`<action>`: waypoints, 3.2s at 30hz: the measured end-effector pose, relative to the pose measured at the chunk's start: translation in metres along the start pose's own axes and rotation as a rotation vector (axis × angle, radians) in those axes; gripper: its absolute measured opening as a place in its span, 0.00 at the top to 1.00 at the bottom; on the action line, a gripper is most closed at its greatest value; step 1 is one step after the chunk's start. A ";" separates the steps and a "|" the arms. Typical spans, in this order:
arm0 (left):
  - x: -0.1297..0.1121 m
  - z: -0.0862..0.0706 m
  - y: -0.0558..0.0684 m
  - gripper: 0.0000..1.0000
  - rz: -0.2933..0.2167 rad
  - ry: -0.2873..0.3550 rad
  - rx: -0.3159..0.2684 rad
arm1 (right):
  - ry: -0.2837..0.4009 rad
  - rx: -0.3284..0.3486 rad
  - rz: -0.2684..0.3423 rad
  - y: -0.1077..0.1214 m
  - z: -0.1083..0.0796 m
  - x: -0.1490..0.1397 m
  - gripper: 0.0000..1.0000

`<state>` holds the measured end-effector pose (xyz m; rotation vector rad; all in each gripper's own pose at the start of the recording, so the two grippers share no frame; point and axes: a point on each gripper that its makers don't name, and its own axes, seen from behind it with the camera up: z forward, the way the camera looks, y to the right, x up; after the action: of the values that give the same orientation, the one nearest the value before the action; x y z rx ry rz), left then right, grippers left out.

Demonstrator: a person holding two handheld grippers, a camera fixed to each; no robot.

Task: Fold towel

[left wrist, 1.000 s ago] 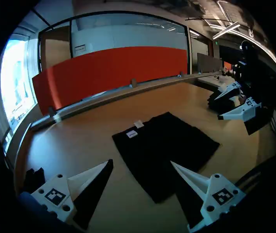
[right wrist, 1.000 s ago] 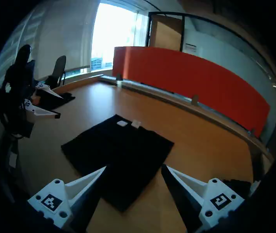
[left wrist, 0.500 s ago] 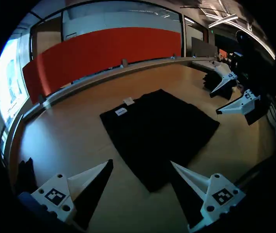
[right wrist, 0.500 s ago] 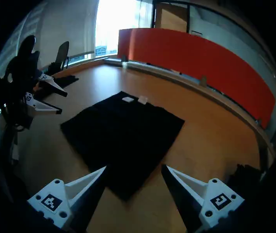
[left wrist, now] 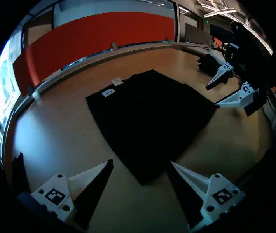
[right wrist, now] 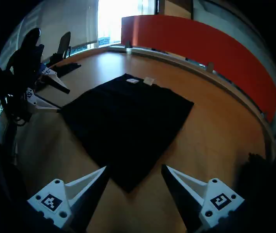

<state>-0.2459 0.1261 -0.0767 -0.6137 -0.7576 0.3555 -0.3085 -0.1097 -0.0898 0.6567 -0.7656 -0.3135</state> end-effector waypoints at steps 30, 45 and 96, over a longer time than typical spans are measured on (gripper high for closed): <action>-0.020 0.009 0.013 0.16 -0.032 -0.085 -0.041 | -0.069 0.050 -0.001 0.002 0.000 -0.025 0.32; -0.018 0.008 0.024 0.48 -0.021 -0.100 -0.051 | -0.076 0.058 -0.006 0.003 0.000 -0.027 0.60; 0.067 -0.094 0.020 0.90 -0.085 0.007 0.005 | 0.108 0.070 0.012 -0.028 -0.097 0.070 0.85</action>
<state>-0.1332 0.1391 -0.1075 -0.5758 -0.7733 0.2771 -0.1909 -0.1239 -0.1224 0.7286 -0.6792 -0.2392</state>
